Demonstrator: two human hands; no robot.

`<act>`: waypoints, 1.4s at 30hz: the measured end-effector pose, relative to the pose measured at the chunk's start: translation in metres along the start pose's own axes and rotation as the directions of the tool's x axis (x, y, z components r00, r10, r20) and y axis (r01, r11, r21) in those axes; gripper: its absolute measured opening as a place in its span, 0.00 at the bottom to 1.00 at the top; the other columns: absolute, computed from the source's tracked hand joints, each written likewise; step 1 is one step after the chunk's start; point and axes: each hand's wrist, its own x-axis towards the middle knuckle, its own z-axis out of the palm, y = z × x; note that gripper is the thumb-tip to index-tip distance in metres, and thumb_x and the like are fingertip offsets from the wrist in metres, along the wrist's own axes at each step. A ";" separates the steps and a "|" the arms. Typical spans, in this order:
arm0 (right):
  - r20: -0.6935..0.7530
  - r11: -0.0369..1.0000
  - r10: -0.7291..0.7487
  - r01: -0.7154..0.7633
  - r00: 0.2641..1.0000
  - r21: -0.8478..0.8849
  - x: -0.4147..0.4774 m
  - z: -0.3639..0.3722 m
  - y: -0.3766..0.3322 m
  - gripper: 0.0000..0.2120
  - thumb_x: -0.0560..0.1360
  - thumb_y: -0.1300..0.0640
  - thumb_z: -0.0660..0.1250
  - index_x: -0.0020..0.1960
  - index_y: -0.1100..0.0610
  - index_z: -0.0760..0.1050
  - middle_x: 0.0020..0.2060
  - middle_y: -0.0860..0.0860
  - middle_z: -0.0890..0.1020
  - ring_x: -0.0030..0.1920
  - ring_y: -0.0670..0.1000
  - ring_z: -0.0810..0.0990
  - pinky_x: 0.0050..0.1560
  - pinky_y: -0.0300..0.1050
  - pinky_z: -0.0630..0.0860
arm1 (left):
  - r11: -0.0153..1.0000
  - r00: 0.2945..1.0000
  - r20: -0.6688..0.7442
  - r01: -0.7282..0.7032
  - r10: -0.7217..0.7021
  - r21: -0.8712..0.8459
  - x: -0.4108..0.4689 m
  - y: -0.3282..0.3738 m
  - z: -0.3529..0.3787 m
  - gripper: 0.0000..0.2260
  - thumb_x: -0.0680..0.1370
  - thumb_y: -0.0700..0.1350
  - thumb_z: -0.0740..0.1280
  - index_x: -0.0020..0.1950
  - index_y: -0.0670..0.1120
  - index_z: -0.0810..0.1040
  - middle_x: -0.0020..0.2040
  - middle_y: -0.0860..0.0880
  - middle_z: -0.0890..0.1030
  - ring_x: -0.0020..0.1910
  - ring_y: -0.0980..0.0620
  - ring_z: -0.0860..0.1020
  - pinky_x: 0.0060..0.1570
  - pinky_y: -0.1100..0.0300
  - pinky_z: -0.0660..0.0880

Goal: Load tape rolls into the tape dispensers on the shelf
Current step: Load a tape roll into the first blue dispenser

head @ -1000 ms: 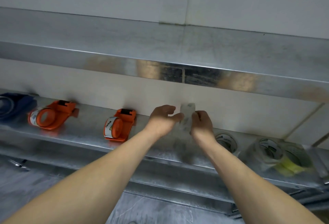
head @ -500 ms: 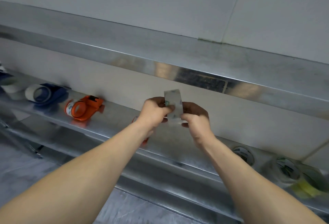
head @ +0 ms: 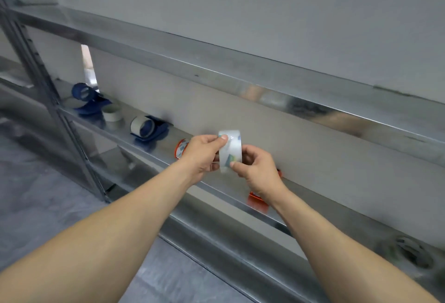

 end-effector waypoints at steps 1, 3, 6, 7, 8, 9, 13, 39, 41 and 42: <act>0.016 1.000 -0.011 0.011 1.000 -0.003 0.003 0.016 -0.004 0.14 0.73 0.74 0.67 0.57 0.64 0.79 0.38 0.47 0.83 0.33 0.37 0.79 0.36 0.30 0.73 | 1.000 1.000 -0.027 -0.001 0.001 -0.002 -0.001 0.004 -0.017 0.09 0.81 0.47 0.65 0.44 0.45 0.80 0.30 0.49 0.79 0.28 0.53 0.76 0.30 0.63 0.68; 0.031 0.999 -0.031 0.031 0.999 -0.010 0.011 0.046 -0.011 0.15 0.73 0.75 0.66 0.58 0.66 0.79 0.38 0.47 0.83 0.32 0.37 0.78 0.36 0.29 0.72 | 1.000 0.998 -0.065 -0.017 0.017 0.004 -0.004 0.011 -0.047 0.11 0.79 0.49 0.67 0.45 0.42 0.81 0.36 0.41 0.78 0.33 0.47 0.74 0.33 0.60 0.68; 0.007 0.999 -0.034 0.034 0.999 -0.009 0.026 0.090 -0.021 0.14 0.75 0.73 0.66 0.59 0.65 0.78 0.40 0.49 0.83 0.34 0.37 0.79 0.36 0.29 0.73 | 0.996 0.991 -0.102 -0.078 0.082 0.041 -0.005 0.022 -0.090 0.13 0.79 0.51 0.67 0.44 0.43 0.82 0.41 0.41 0.81 0.40 0.44 0.78 0.40 0.52 0.76; -0.001 0.999 -0.031 0.031 1.000 -0.006 0.032 0.103 -0.024 0.13 0.76 0.70 0.67 0.59 0.62 0.78 0.42 0.50 0.84 0.37 0.39 0.81 0.36 0.31 0.74 | 0.991 0.986 -0.119 -0.109 0.118 0.080 -0.005 0.025 -0.104 0.13 0.80 0.52 0.66 0.45 0.44 0.82 0.41 0.44 0.83 0.41 0.46 0.79 0.41 0.54 0.76; -0.009 1.000 -0.027 0.027 1.000 0.000 0.038 0.117 -0.025 0.12 0.76 0.67 0.67 0.59 0.59 0.78 0.44 0.51 0.85 0.40 0.44 0.83 0.38 0.35 0.77 | 0.981 0.978 -0.140 -0.134 0.153 0.139 -0.004 0.027 -0.119 0.13 0.80 0.52 0.65 0.47 0.44 0.83 0.42 0.47 0.83 0.42 0.50 0.80 0.41 0.57 0.75; -0.015 1.000 -0.030 0.030 0.999 0.002 0.044 0.130 -0.026 0.11 0.76 0.64 0.67 0.57 0.56 0.79 0.46 0.52 0.85 0.44 0.49 0.84 0.40 0.40 0.79 | 0.969 0.969 -0.163 -0.154 0.187 0.194 -0.003 0.029 -0.132 0.14 0.80 0.53 0.64 0.50 0.45 0.83 0.43 0.50 0.83 0.44 0.53 0.79 0.41 0.58 0.74; -0.020 0.996 -0.086 0.086 0.996 0.004 0.067 0.178 -0.031 0.05 0.78 0.61 0.65 0.52 0.55 0.78 0.43 0.57 0.83 0.41 0.50 0.79 0.43 0.53 0.78 | 0.956 0.946 -0.223 -0.184 0.236 0.229 -0.002 0.036 -0.180 0.17 0.81 0.50 0.64 0.67 0.44 0.75 0.52 0.49 0.81 0.55 0.50 0.79 0.57 0.54 0.74; 0.228 0.995 0.050 -0.068 0.972 0.073 0.285 0.398 -0.050 0.06 0.78 0.60 0.67 0.53 0.53 0.81 0.39 0.51 0.83 0.34 0.48 0.79 0.26 0.40 0.72 | 0.971 0.905 -0.382 -0.108 0.185 0.212 0.143 0.088 -0.420 0.11 0.77 0.43 0.70 0.59 0.46 0.81 0.47 0.45 0.86 0.38 0.53 0.82 0.35 0.63 0.76; 0.176 0.996 0.067 -0.076 0.982 0.049 0.294 0.414 -0.049 0.04 0.78 0.58 0.67 0.48 0.55 0.80 0.36 0.50 0.82 0.34 0.50 0.78 0.25 0.40 0.71 | 0.971 0.917 -0.360 -0.096 0.171 0.218 0.152 0.090 -0.440 0.11 0.77 0.43 0.70 0.60 0.46 0.81 0.48 0.45 0.86 0.38 0.54 0.81 0.36 0.64 0.73; 0.151 0.997 0.067 -0.074 0.986 0.036 0.298 0.425 -0.049 0.05 0.78 0.56 0.67 0.45 0.56 0.79 0.36 0.50 0.82 0.34 0.51 0.77 0.25 0.40 0.70 | 0.970 0.926 -0.337 -0.094 0.167 0.222 0.156 0.090 -0.452 0.11 0.77 0.42 0.69 0.60 0.46 0.81 0.48 0.44 0.86 0.39 0.54 0.81 0.37 0.63 0.73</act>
